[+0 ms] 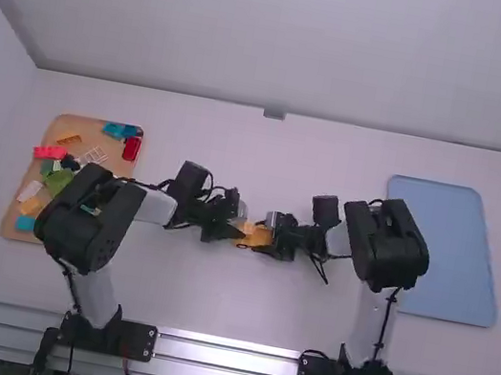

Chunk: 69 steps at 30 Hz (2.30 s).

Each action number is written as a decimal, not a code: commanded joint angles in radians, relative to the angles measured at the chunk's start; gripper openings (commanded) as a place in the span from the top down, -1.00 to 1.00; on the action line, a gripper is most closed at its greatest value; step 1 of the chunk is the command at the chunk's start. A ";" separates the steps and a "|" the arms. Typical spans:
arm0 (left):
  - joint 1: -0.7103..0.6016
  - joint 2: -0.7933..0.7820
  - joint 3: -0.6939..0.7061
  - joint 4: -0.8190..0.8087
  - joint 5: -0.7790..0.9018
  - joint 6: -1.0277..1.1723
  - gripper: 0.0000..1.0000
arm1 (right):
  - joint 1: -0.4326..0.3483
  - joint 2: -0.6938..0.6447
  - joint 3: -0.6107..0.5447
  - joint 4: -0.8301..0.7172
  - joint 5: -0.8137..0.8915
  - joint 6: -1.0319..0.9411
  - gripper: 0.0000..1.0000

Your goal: Assemble lego blocks to make yellow taxi

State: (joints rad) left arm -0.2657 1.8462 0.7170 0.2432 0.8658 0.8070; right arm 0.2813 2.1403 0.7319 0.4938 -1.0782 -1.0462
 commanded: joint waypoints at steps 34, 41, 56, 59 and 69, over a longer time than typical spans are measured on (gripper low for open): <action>-0.015 0.056 -0.007 0.000 0.011 0.019 0.92 | 0.000 0.020 0.008 -0.004 0.002 0.001 0.05; -0.016 0.056 0.003 -0.023 0.014 0.020 0.92 | 0.000 0.020 0.008 -0.003 0.002 0.001 0.05; -0.015 0.056 0.003 -0.011 -0.105 -0.011 0.96 | 0.000 0.020 0.008 -0.004 0.002 0.001 0.05; -0.016 0.056 0.002 0.029 -0.118 -0.032 0.96 | 0.000 0.020 0.008 -0.004 0.002 0.001 0.05; -0.015 0.053 0.003 0.045 -0.123 0.004 0.96 | 0.000 0.020 0.008 -0.004 0.002 0.001 0.05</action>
State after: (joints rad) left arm -0.2855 1.8755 0.7273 0.2836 0.8516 0.7780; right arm 0.2756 2.1403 0.7406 0.4988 -1.0584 -1.0321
